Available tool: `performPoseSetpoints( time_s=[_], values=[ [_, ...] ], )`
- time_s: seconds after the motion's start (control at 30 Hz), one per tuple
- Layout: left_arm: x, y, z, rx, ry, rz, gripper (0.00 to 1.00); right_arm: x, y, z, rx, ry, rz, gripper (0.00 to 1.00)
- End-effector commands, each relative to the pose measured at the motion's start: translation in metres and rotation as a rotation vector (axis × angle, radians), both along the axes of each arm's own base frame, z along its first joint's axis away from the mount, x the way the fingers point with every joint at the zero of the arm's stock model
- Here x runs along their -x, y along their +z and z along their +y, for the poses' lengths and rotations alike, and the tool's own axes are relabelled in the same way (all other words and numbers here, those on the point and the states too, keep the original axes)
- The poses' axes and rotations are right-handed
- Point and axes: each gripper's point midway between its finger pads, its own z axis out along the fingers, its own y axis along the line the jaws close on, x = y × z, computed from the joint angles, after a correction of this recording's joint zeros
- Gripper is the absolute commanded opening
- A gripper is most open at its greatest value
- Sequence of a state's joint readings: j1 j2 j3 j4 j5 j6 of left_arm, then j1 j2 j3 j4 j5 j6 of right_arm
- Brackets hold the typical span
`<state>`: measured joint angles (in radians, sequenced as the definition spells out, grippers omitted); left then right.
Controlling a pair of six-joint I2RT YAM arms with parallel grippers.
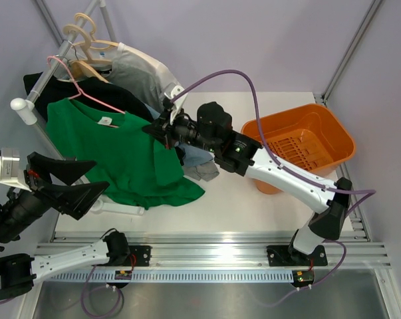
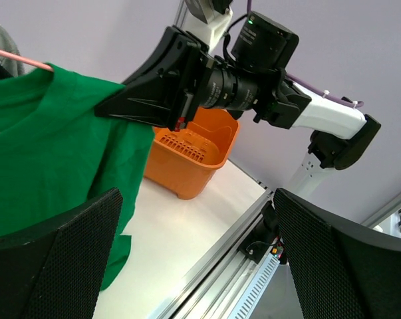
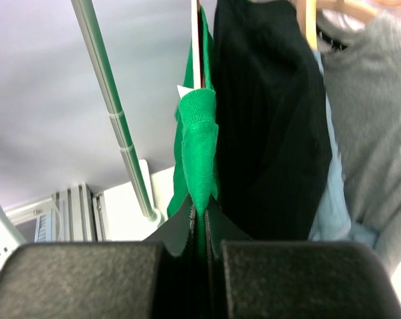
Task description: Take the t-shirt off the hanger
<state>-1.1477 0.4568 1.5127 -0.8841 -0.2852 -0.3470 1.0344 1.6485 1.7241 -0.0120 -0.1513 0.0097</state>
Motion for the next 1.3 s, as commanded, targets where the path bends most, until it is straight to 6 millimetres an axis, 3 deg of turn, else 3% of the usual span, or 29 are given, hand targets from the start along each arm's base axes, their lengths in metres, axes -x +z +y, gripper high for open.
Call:
performPoseSetpoints(
  time_s=[0.0, 0.1, 0.17, 0.23, 0.27, 0.3, 0.37, 0.43, 0.47, 0.53, 0.57, 0.63, 0.77, 0.8, 1.03, 1.27],
  values=[
    [-0.001, 0.012, 0.015, 0.068, 0.040, 0.008, 0.99, 0.019, 0.051, -0.034, -0.126, -0.020, -0.057, 0.00],
    [-0.004, 0.012, 0.011, 0.064, 0.046, 0.021, 0.99, 0.021, 0.030, -0.051, -0.090, -0.059, -0.038, 0.00],
    [-0.007, 0.010, 0.004, 0.042, 0.043, 0.025, 0.99, 0.025, 0.030, -0.068, -0.090, -0.085, -0.045, 0.00],
    [-0.008, 0.008, -0.003, 0.013, 0.035, 0.020, 0.99, 0.027, 0.011, -0.079, -0.037, -0.099, -0.052, 0.00],
    [-0.010, 0.006, -0.011, -0.010, 0.028, 0.021, 0.99, 0.034, 0.019, -0.093, -0.051, -0.110, -0.060, 0.00],
    [-0.011, 0.004, -0.014, -0.025, 0.026, 0.018, 0.99, 0.034, 0.002, -0.100, -0.009, -0.123, -0.039, 0.00],
    [-0.014, 0.002, -0.021, -0.051, 0.021, 0.017, 0.99, 0.044, 0.010, -0.122, -0.025, -0.141, -0.050, 0.00],
    [-0.016, 0.000, -0.027, -0.072, 0.016, 0.006, 0.99, 0.051, 0.000, -0.136, -0.002, -0.144, -0.041, 0.00],
    [-0.014, 0.000, -0.031, -0.080, -0.002, -0.003, 0.99, 0.059, 0.008, -0.148, -0.023, -0.142, -0.048, 0.00],
    [-0.013, 0.001, -0.037, -0.093, -0.024, -0.030, 0.99, 0.067, -0.003, -0.160, 0.008, -0.141, -0.021, 0.00],
    [-0.012, 0.002, -0.041, -0.096, -0.040, -0.045, 0.99, 0.076, 0.004, -0.172, -0.008, -0.129, -0.022, 0.00],
    [-0.010, 0.000, -0.047, -0.113, -0.067, -0.070, 0.99, 0.088, -0.008, -0.182, 0.032, -0.102, 0.007, 0.00],
    [0.003, 0.005, -0.063, -0.114, -0.169, -0.118, 0.99, 0.134, -0.013, -0.208, 0.010, 0.041, 0.040, 0.00],
    [0.004, 0.005, -0.066, -0.122, -0.182, -0.123, 0.99, 0.139, -0.022, -0.211, 0.021, 0.057, 0.055, 0.00],
    [0.009, 0.013, -0.102, -0.169, -0.300, -0.174, 0.90, 0.175, -0.029, -0.227, -0.005, 0.185, 0.082, 0.00],
    [0.008, 0.012, -0.126, -0.205, -0.353, -0.178, 0.85, 0.185, -0.027, -0.223, -0.036, 0.248, 0.076, 0.00]
  ],
)
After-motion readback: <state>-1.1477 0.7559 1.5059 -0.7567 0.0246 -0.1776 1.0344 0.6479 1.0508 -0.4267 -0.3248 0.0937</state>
